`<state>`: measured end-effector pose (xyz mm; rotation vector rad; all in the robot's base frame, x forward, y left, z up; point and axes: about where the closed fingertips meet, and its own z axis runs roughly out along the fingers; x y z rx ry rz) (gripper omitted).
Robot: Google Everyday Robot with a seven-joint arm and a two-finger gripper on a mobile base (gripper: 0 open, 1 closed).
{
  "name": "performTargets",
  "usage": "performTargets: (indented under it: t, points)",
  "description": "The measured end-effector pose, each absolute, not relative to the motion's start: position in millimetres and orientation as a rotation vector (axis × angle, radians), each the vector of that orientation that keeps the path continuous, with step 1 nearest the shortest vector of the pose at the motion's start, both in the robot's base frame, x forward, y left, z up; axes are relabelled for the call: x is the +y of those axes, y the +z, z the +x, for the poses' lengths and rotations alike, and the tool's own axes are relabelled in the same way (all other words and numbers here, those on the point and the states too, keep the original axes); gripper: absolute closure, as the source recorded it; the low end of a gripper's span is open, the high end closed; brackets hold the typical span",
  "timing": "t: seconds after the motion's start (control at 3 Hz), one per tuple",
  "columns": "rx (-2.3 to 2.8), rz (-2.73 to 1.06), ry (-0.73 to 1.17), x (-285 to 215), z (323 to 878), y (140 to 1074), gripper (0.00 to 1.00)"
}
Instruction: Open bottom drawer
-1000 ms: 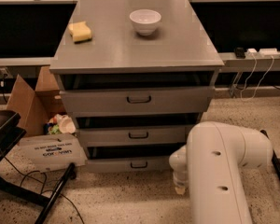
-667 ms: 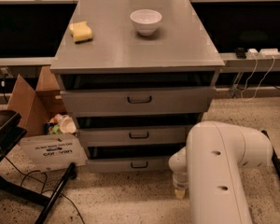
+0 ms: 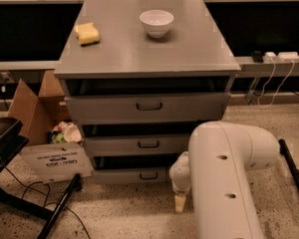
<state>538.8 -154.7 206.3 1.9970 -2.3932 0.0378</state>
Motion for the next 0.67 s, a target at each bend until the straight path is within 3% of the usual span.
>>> performTargets:
  t: [0.67]
  points:
    - [-2.425,2.203,0.036,-103.2,592.6,200.9,0.0]
